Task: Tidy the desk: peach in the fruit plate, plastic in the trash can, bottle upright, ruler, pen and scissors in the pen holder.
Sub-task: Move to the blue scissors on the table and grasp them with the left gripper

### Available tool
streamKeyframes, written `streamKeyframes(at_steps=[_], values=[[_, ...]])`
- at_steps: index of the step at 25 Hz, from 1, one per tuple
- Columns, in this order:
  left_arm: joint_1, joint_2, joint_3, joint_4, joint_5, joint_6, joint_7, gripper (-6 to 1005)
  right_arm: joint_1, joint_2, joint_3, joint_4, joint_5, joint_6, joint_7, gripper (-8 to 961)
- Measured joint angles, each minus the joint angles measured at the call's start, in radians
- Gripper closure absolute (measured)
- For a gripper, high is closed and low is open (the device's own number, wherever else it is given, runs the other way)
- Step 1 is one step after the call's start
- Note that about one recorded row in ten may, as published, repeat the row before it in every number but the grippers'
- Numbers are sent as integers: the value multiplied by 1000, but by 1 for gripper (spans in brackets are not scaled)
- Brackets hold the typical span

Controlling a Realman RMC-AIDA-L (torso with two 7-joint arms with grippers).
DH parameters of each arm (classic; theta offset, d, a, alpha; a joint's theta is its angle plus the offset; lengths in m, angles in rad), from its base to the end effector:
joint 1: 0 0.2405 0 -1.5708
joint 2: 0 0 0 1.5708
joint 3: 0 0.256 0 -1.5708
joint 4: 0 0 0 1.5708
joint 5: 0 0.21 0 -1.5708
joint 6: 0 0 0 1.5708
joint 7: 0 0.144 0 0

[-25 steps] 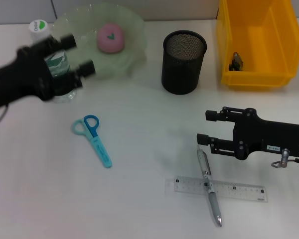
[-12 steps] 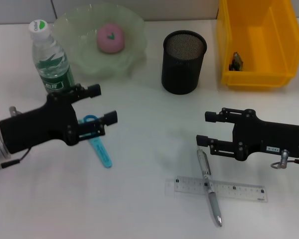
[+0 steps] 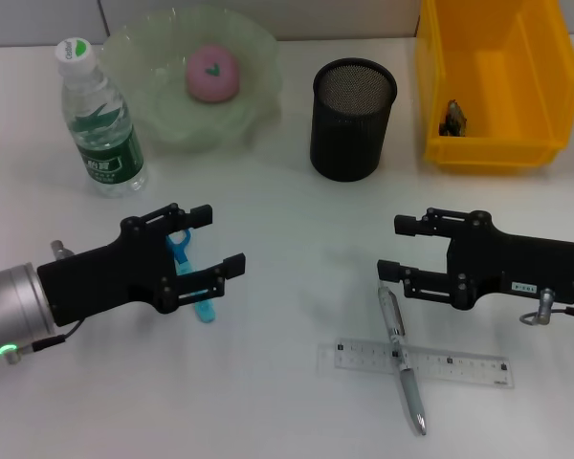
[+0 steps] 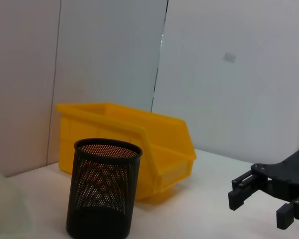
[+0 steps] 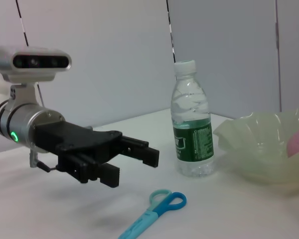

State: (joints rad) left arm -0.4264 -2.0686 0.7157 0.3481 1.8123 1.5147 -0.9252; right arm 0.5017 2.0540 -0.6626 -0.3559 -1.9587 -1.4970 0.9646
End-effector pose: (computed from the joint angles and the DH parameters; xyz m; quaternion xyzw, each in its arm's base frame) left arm -0.2972 0.2810 -0.0378 -0.9219 -0.1721 -0.2960 0.1812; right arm 0.2909 0.2973 -0.0376 -0.9427 0.1543 0.2548 0.1503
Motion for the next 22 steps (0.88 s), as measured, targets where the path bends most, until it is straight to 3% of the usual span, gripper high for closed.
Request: streamKeyframes(at_steps=[17, 22], values=[[-63, 0, 27, 2, 2, 22, -7, 198, -2, -1, 1, -4, 0, -3, 3, 288], [-70, 3, 69, 125, 3, 102, -52, 198, 1, -3, 0, -5, 0, -6, 1, 289]])
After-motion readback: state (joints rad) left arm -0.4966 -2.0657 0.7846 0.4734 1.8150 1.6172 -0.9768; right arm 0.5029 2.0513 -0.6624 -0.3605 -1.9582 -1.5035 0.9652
